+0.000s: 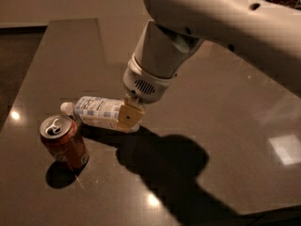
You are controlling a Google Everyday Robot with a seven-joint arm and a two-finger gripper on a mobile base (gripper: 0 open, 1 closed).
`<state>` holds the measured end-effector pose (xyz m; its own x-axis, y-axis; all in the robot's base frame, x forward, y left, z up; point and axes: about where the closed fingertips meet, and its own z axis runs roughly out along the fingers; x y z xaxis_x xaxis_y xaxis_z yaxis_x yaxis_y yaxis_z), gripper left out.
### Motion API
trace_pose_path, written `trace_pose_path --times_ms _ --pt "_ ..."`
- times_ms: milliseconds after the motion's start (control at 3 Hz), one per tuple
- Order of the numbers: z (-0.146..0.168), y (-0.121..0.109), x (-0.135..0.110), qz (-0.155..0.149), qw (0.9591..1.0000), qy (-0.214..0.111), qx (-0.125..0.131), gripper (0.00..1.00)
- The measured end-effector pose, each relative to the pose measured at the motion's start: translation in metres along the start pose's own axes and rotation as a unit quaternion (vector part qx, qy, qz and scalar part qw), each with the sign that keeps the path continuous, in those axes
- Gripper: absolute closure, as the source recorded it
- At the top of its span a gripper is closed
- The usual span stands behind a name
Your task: Move blue plastic bottle near coke can
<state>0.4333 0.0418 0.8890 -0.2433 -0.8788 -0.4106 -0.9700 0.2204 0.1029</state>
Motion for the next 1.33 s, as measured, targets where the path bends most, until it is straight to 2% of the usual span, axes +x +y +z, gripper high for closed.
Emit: trace_pose_path --times_ms 333,667,1000,1333 --pt "0.004 0.017 0.010 -0.017 0.9998 0.003 -0.006 1.00" --pt "0.013 0.027 0.019 -0.026 0.9994 0.015 -0.014 0.82" --pt "0.018 0.031 0.023 -0.033 0.9990 0.022 -0.020 0.59" --pt "0.022 0.032 0.023 -0.038 0.9988 0.024 -0.020 0.28"
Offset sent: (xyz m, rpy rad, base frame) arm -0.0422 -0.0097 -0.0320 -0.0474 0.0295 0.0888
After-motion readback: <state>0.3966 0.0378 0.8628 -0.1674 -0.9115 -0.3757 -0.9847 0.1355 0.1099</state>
